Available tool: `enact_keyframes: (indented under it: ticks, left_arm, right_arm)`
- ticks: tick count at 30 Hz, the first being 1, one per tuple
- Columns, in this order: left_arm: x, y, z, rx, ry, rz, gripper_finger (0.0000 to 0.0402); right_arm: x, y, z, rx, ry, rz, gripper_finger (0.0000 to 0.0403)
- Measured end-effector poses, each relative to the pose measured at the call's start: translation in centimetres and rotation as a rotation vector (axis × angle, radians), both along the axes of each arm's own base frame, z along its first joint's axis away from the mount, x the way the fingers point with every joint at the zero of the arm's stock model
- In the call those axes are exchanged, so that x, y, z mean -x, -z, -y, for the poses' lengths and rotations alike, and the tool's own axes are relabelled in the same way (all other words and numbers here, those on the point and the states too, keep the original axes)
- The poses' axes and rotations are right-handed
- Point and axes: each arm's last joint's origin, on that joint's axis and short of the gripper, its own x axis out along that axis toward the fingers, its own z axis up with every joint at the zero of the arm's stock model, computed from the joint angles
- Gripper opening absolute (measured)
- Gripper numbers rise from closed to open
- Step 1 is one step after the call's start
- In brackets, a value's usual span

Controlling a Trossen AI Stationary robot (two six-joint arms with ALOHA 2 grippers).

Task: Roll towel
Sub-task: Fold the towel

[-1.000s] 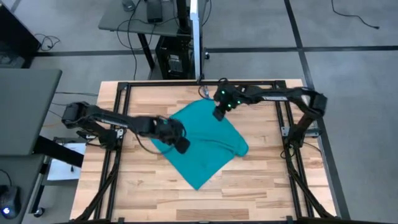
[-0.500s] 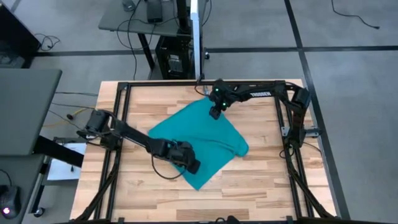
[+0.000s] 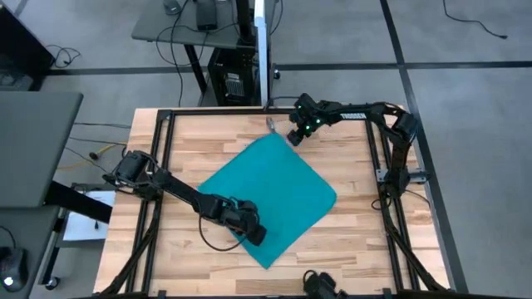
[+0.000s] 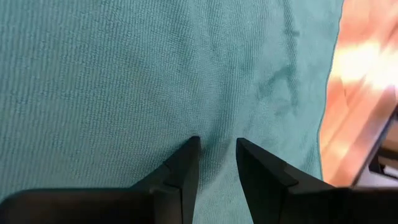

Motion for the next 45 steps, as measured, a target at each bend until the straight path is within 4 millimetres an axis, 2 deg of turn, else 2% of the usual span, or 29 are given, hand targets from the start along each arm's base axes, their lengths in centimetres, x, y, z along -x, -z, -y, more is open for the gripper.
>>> enact_keyframes:
  ticks: [4,8,14,17,19,22,28,32,35,39,42,45]
  left_arm:
    - [0.3,-0.9,-0.2,0.045,0.043,-0.011,0.0092]
    - [1.0,-3.7,-1.2,0.013,0.077,-0.009,0.0092]
    - [5.9,-7.1,-3.9,-0.183,0.136,-0.261,0.0092]
    - [8.7,-8.7,-5.7,-0.31,0.125,-0.369,0.0092]
    - [10.3,-9.2,-6.9,-0.362,0.122,-0.391,0.009]
    - [12.5,-8.5,-8.7,-0.388,0.111,-0.375,0.0086]
    - [16.0,-4.1,-10.6,-0.296,0.127,-0.332,0.0084]
    - [17.1,-1.7,-10.9,-0.286,0.141,-0.297,0.0084]
    - [17.5,-0.8,-11.2,-0.308,0.148,-0.286,0.0084]
    - [18.1,-0.2,-12.1,-0.342,0.12,-0.337,0.0083]
    - [18.5,-0.1,-13.3,-0.354,0.042,-0.402,0.0083]
    - [18.6,-0.2,-14.3,-0.371,0.05,-0.394,0.0083]
  right_arm:
    - [1.1,-1.7,0.2,-0.013,-0.019,0.03,0.0185]
    - [1.2,-3.6,-1.6,-0.06,-0.119,0.057,0.0185]
    - [0.8,-4.9,-7.2,-0.142,-0.245,-0.029,0.0185]
    - [0.9,-4.5,-10.8,-0.188,-0.236,-0.142,0.0185]
    - [1.3,-3.9,-13.4,-0.176,-0.216,-0.214,0.0185]
    - [2.0,-2.9,-17.3,-0.154,-0.127,-0.308,0.0185]
    - [2.8,-1.1,-23.6,-0.194,0.007,-0.408,0.0185]
    - [3.5,0.1,-26.1,-0.184,0.112,-0.473,0.0185]
    - [3.7,0.9,-27.6,-0.18,0.149,-0.509,0.0185]
    - [3.8,1.5,-29.7,-0.194,0.213,-0.522,0.0185]
    - [3.9,1.5,-31.4,-0.245,0.266,-0.497,0.0185]
    - [3.8,1.3,-33.0,-0.297,0.31,-0.456,0.0185]
